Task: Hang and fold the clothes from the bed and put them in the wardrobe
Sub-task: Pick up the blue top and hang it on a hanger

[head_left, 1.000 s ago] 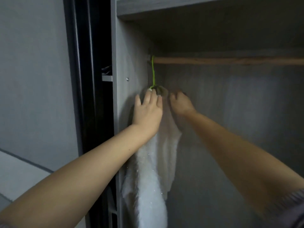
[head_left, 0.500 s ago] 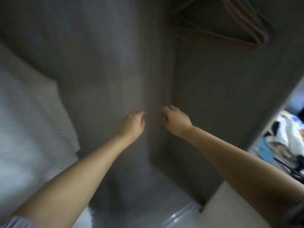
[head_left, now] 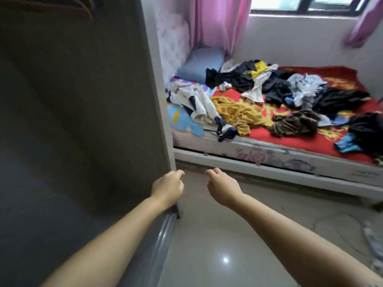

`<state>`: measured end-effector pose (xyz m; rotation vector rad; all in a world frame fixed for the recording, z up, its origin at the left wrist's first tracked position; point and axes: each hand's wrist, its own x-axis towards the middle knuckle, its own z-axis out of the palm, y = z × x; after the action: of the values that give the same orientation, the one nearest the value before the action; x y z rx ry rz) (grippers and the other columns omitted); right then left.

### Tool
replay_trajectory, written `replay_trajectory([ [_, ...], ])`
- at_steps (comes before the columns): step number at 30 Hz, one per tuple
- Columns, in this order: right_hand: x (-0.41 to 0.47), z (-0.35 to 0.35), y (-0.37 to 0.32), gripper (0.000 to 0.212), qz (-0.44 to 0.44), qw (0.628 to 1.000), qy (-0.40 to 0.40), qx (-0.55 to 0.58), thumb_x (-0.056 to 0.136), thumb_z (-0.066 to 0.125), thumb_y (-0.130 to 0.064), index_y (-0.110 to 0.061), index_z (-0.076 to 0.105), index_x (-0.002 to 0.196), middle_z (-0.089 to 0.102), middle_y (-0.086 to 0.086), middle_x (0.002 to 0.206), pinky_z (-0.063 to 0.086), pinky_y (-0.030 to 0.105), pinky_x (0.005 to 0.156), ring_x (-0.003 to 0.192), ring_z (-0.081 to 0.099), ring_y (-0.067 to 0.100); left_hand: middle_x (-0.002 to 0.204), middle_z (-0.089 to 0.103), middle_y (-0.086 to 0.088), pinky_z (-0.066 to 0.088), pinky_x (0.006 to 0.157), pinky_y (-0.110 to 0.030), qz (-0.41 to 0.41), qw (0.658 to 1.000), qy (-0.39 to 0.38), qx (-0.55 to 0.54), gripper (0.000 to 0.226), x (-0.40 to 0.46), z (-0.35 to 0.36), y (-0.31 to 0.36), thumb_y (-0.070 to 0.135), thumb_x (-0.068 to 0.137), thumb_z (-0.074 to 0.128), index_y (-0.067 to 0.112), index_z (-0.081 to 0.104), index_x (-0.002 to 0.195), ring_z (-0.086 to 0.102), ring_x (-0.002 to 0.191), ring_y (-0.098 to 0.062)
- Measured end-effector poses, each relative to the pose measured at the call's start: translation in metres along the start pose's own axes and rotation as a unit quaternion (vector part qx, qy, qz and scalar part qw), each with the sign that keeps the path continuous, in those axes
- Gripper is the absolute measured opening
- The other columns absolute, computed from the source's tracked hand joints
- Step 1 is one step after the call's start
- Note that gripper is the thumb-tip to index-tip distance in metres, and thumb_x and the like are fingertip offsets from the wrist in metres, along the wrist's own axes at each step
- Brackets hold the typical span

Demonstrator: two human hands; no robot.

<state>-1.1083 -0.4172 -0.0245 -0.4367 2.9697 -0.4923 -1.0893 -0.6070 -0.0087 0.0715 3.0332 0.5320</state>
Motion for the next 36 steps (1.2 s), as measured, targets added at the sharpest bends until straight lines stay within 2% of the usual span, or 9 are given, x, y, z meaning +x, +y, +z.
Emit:
replay_trajectory([
  [8,-0.122,-0.043,0.175,0.038,0.149,0.988,0.041,0.011,0.094,0.041,-0.017,-0.016,0.047,0.131,0.051,0.007,0.124,0.047,0.037,0.077,0.109,0.055,0.032,0.122,0.06,-0.001,0.049,0.084,-0.035,0.14,0.987,-0.081,0.004,0.038,0.021,0.086,0.198,0.021,0.092,0.042,0.023,0.051,0.129,0.058,0.109,-0.025],
  [14,-0.247,-0.063,0.28,0.038,0.29,0.953,0.075,0.036,0.095,0.04,-0.019,-0.017,0.047,0.132,0.05,0.007,0.128,0.043,0.034,0.078,0.109,0.055,0.03,0.131,0.056,-0.003,0.045,0.088,-0.033,0.299,0.941,-0.154,0.035,0.041,-0.012,0.159,0.356,0.02,0.092,0.041,0.023,0.048,0.133,0.055,0.115,-0.026],
  [16,-0.292,-0.061,0.299,0.038,0.356,0.93,0.083,0.041,0.096,0.04,-0.02,-0.018,0.046,0.133,0.049,0.006,0.13,0.038,0.031,0.075,0.11,0.055,0.031,0.133,0.055,-0.001,0.043,0.091,-0.032,0.353,0.917,-0.18,0.057,0.04,-0.027,0.181,0.397,0.021,0.094,0.039,0.025,0.049,0.132,0.055,0.116,-0.025],
  [19,-0.362,-0.052,0.316,0.034,0.457,0.884,0.082,0.05,0.096,0.039,-0.02,-0.018,0.048,0.129,0.049,0.007,0.127,0.045,0.037,0.078,0.109,0.055,0.033,0.131,0.058,0.0,0.044,0.09,-0.031,0.432,0.873,-0.212,0.079,0.038,-0.057,0.208,0.452,0.021,0.094,0.038,0.026,0.054,0.128,0.057,0.115,-0.024],
  [23,-0.445,-0.033,0.324,0.034,0.565,0.822,0.048,0.063,0.096,0.038,-0.012,-0.016,0.053,0.127,0.047,0.003,0.13,0.046,0.037,0.082,0.113,0.052,0.027,0.117,0.064,-0.002,0.052,0.086,-0.033,0.534,0.787,-0.283,0.125,0.032,-0.11,0.244,0.505,0.022,0.091,0.042,0.025,0.06,0.118,0.063,0.103,-0.025],
  [27,-0.51,-0.016,0.335,0.039,0.668,0.728,0.086,0.129,0.098,0.034,-0.014,-0.019,0.048,0.134,0.048,0.003,0.132,0.046,0.036,0.083,0.109,0.056,0.028,0.109,0.063,-0.003,0.05,0.076,-0.036,0.598,0.715,-0.322,0.163,0.028,-0.156,0.276,0.544,0.023,0.093,0.04,0.02,0.059,0.114,0.062,0.096,-0.027],
  [31,-0.565,0.012,0.356,0.038,0.719,0.665,0.095,0.177,0.099,0.032,-0.013,-0.02,0.049,0.132,0.049,0.001,0.133,0.046,0.033,0.077,0.104,0.057,0.024,0.11,0.06,-0.005,0.047,0.072,-0.034,0.612,0.678,-0.364,0.181,0.028,-0.19,0.319,0.58,0.021,0.094,0.037,0.017,0.056,0.114,0.06,0.095,-0.027],
  [33,-0.591,0.024,0.379,0.036,0.726,0.652,0.1,0.194,0.099,0.032,-0.016,-0.02,0.051,0.129,0.05,0.001,0.132,0.045,0.032,0.079,0.105,0.057,0.024,0.115,0.058,-0.006,0.045,0.074,-0.034,0.607,0.668,-0.386,0.189,0.03,-0.204,0.346,0.604,0.022,0.096,0.037,0.017,0.054,0.119,0.059,0.1,-0.027],
  [36,-0.625,0.042,0.428,0.033,0.728,0.638,0.096,0.231,0.097,0.035,-0.017,-0.018,0.054,0.123,0.053,0.005,0.129,0.046,0.034,0.084,0.107,0.057,0.026,0.122,0.057,-0.006,0.049,0.081,-0.034,0.557,0.695,-0.417,0.18,0.035,-0.22,0.392,0.641,0.02,0.094,0.038,0.019,0.055,0.125,0.059,0.104,-0.028],
])
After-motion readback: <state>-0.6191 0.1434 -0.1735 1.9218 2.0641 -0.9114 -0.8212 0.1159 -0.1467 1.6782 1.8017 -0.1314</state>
